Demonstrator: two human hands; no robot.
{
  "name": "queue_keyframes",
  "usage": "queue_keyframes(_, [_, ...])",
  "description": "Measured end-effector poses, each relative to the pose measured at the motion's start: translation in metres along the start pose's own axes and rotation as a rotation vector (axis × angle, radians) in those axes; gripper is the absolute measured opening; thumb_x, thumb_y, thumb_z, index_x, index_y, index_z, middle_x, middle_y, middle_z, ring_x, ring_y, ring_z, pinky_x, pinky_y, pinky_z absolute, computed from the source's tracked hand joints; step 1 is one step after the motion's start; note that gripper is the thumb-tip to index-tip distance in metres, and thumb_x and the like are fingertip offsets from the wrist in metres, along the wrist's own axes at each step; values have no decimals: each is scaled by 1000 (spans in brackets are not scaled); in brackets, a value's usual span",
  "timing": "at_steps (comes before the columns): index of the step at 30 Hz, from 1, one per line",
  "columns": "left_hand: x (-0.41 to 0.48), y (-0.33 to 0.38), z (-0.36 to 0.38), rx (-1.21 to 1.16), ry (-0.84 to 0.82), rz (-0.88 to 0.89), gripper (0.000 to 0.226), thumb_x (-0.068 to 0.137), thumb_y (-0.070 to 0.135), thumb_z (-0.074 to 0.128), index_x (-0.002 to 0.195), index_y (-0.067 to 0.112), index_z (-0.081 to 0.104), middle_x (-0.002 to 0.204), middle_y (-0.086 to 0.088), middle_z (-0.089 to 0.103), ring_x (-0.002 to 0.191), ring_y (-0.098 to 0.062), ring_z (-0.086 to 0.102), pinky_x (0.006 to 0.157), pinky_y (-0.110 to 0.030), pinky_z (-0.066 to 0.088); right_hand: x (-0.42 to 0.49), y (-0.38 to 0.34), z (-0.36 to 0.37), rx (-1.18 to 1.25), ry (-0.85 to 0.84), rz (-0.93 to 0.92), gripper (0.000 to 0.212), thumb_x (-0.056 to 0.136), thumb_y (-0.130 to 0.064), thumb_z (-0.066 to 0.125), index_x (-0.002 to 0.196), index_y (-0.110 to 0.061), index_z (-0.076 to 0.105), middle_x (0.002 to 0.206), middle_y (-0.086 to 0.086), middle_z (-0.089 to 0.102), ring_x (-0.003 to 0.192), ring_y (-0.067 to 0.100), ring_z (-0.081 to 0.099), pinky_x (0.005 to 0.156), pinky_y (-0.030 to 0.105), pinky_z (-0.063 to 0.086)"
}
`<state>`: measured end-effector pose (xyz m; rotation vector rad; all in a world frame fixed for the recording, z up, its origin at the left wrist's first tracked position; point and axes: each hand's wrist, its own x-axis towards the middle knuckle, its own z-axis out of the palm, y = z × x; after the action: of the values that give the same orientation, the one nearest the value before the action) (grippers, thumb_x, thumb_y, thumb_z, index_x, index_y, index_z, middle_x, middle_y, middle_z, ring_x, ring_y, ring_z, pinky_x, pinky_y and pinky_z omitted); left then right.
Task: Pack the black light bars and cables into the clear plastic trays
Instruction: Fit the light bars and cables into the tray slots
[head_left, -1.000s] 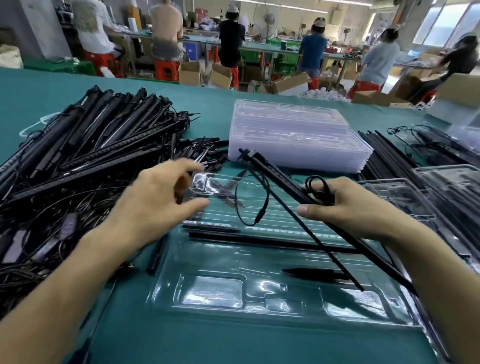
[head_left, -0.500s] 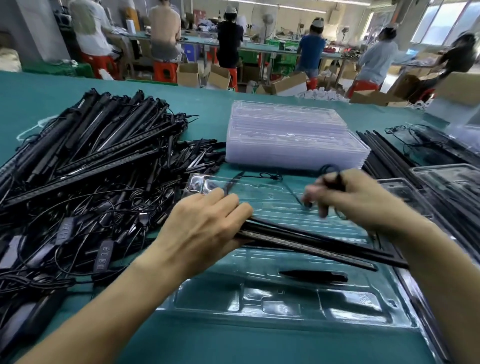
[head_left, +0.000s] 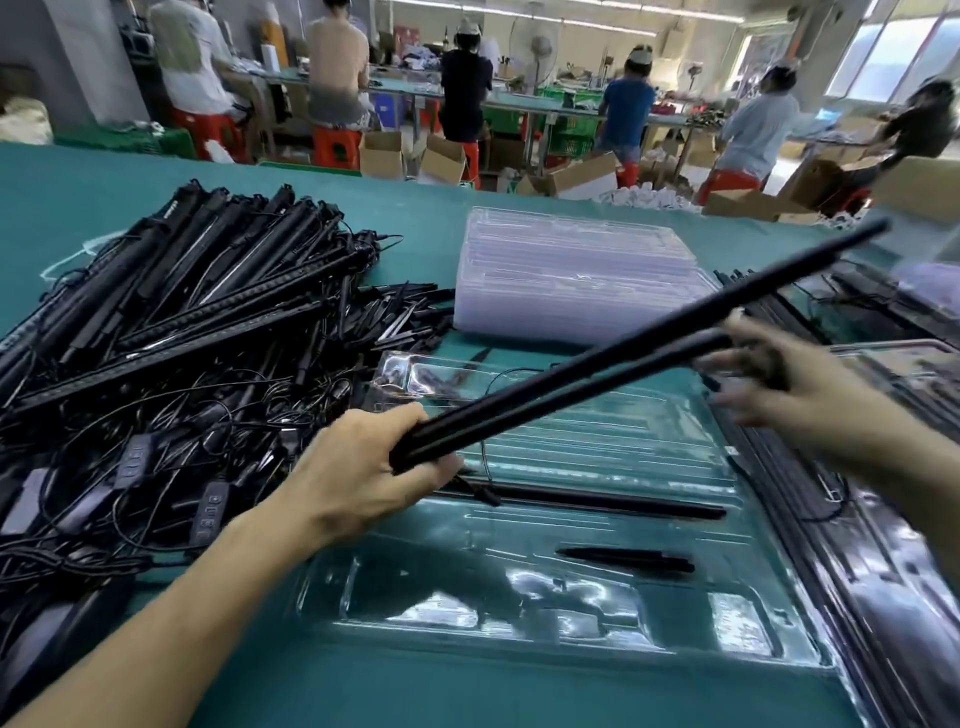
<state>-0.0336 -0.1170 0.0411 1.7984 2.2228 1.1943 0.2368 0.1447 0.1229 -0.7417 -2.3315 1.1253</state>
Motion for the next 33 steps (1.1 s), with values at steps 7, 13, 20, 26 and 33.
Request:
queue_keyframes(7, [-2,-4,8,-205,-66,-100,32,81,65,58,73,34,54,57,15,54,46,-5,43,43,-18,32,13,-10,120,-628,-365,-251,77,92,-1,54,142,-55,32,147,-5,30,129,13,39,108,13,27])
queue_keyframes(13, [-2,0,11,-198,-48,-71,38,80,60,58,73,22,56,55,16,49,47,-4,41,45,-17,30,25,-28,170,-628,-411,-353,54,92,-20,60,131,-55,46,115,-5,44,106,15,44,88,30,43])
queue_keyframes(20, [-3,9,9,-233,-24,-76,26,82,58,58,70,35,51,54,15,48,46,-4,40,44,-16,29,30,-28,170,-785,-257,-391,14,96,-43,53,103,-33,60,112,-8,47,102,19,51,68,36,49])
queue_keyframes(26, [-4,8,9,-221,-62,-94,39,81,59,58,67,24,48,53,14,47,45,-5,40,43,-18,30,33,-22,175,-721,-230,-27,26,96,-47,48,113,-27,52,113,7,56,102,33,57,83,38,47])
queue_keyframes(33, [-5,4,8,-163,-59,-110,39,80,64,57,70,27,50,56,14,53,45,-5,44,42,-18,32,57,-21,170,-506,-74,119,14,96,-21,47,97,-11,58,102,15,62,91,33,59,81,35,48])
